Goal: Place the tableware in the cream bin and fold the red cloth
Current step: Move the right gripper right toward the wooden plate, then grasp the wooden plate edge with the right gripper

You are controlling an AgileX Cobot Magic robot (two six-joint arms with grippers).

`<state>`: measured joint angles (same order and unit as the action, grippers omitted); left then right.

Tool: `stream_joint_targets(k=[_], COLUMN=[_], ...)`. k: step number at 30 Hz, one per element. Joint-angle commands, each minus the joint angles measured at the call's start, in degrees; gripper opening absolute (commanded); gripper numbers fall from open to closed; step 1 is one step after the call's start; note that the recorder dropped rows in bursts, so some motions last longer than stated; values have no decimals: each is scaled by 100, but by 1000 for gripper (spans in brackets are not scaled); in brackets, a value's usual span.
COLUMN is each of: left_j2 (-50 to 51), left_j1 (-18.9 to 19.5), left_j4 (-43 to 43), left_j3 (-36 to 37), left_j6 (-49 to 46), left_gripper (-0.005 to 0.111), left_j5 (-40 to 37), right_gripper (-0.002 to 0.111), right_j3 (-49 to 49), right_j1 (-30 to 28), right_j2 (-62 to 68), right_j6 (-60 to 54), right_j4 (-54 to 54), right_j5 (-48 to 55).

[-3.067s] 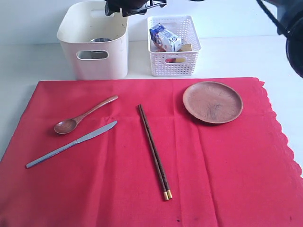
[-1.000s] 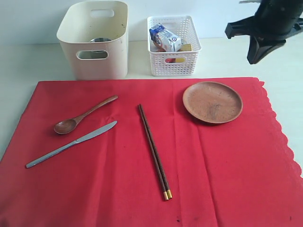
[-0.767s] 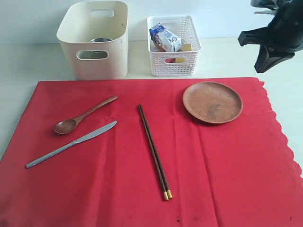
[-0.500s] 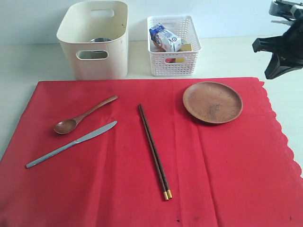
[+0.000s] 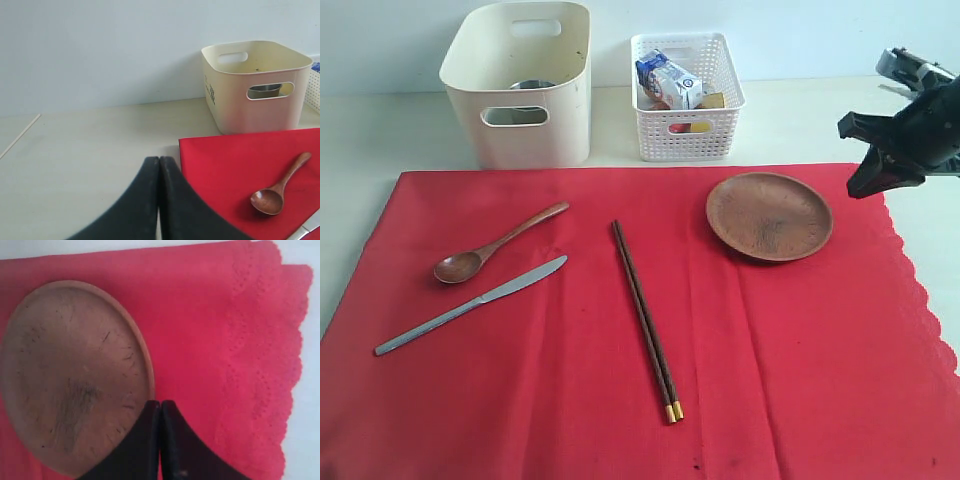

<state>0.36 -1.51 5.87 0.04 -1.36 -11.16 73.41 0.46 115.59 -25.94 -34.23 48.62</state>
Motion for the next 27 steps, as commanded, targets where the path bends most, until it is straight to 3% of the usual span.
stream_joint_targets(k=[1,9,19,27], left_j2=[-36,-36,-36,-36], left_j1=[-30,-30,-30,-30], left_j4=[-31,-31,-31,-31], left_j3=[-4,-4,-4,-4], left_j6=[4,4,4,4], left_gripper=[1,1,1,1], left_j5=[7,7,7,7], right_gripper=[0,1,42,45], right_j3=[-13,-13,-13,-13], right_j1=[-19,59,559,623], right_j2=[151,180,217,511], right_j6=[-108,297,299,-274], right_j4=[-119,-344,198,-72], right_j5=[-214,-621,-1093,-910])
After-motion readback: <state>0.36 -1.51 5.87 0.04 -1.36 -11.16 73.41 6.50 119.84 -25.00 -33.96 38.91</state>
